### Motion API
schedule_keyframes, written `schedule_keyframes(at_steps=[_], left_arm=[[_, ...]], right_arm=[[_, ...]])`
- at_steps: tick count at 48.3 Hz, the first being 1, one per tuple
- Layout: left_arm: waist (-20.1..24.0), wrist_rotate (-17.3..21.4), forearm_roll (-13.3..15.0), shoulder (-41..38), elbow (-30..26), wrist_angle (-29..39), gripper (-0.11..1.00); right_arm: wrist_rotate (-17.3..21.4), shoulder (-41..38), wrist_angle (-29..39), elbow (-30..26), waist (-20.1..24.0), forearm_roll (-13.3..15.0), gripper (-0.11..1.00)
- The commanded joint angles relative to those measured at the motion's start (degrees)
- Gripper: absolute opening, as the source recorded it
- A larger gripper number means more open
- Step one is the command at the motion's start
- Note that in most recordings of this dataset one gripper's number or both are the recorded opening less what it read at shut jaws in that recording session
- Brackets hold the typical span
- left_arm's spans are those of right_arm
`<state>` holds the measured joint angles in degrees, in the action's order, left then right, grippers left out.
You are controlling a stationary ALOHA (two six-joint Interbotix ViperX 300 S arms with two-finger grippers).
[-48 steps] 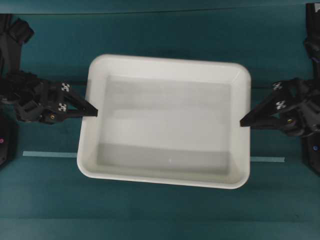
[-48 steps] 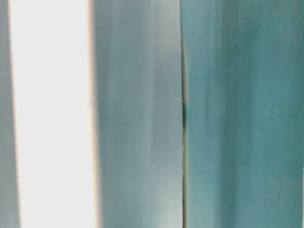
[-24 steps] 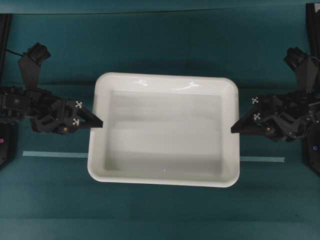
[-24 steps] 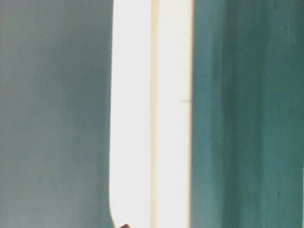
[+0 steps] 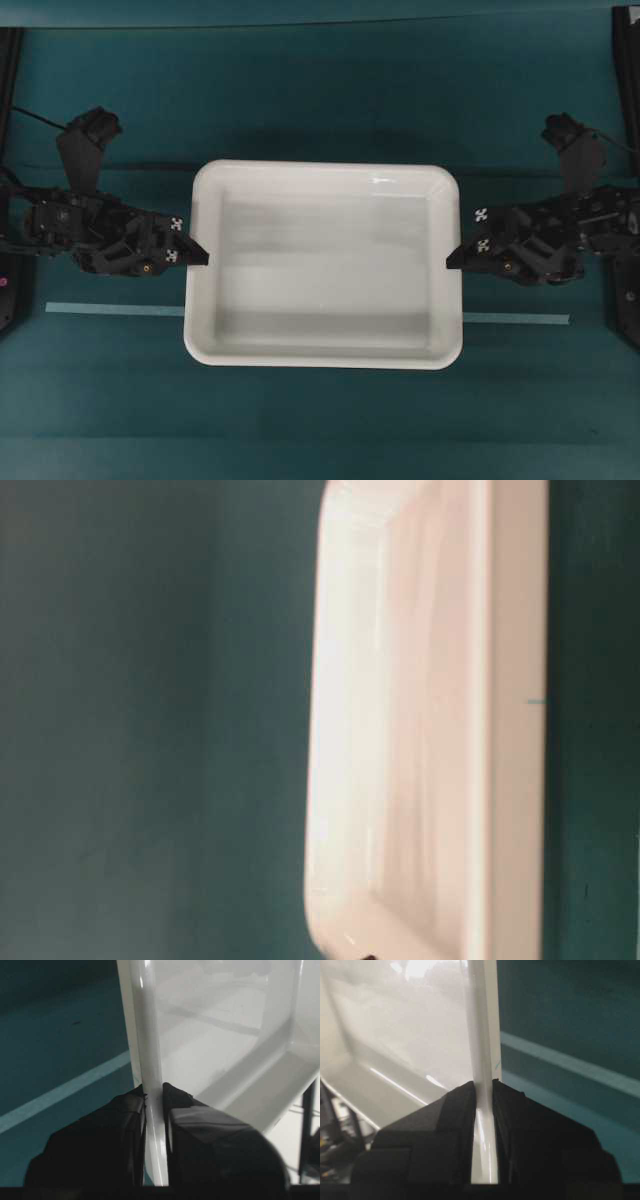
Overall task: Lift the white case with both hands.
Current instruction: 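Lower the held tray back down onto the table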
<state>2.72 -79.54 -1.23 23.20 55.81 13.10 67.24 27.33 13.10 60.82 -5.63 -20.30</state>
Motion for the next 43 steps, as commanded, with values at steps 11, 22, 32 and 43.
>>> schedule_keyframes(at_steps=[11, 22, 32, 43], left_arm=[[0.4, 0.1, -0.4, -5.4, 1.5, 0.4, 0.06], [0.9, 0.1, -0.4, -8.7, 2.8, -0.7, 0.06], [1.7, 0.1, -0.4, -11.7, 4.8, -3.9, 0.06], [3.0, 0.2, -0.4, -14.0, 6.0, -7.0, 0.06]], right_arm=[[-2.1, -8.4, -1.4, 1.1, -0.2, 0.1, 0.11], [-2.5, -12.0, -3.5, 1.1, -0.2, 0.1, 0.11], [-2.5, -14.6, -6.9, 1.3, -0.3, 0.1, 0.11], [-2.5, -18.1, -9.4, 1.5, -0.2, 0.1, 0.11]])
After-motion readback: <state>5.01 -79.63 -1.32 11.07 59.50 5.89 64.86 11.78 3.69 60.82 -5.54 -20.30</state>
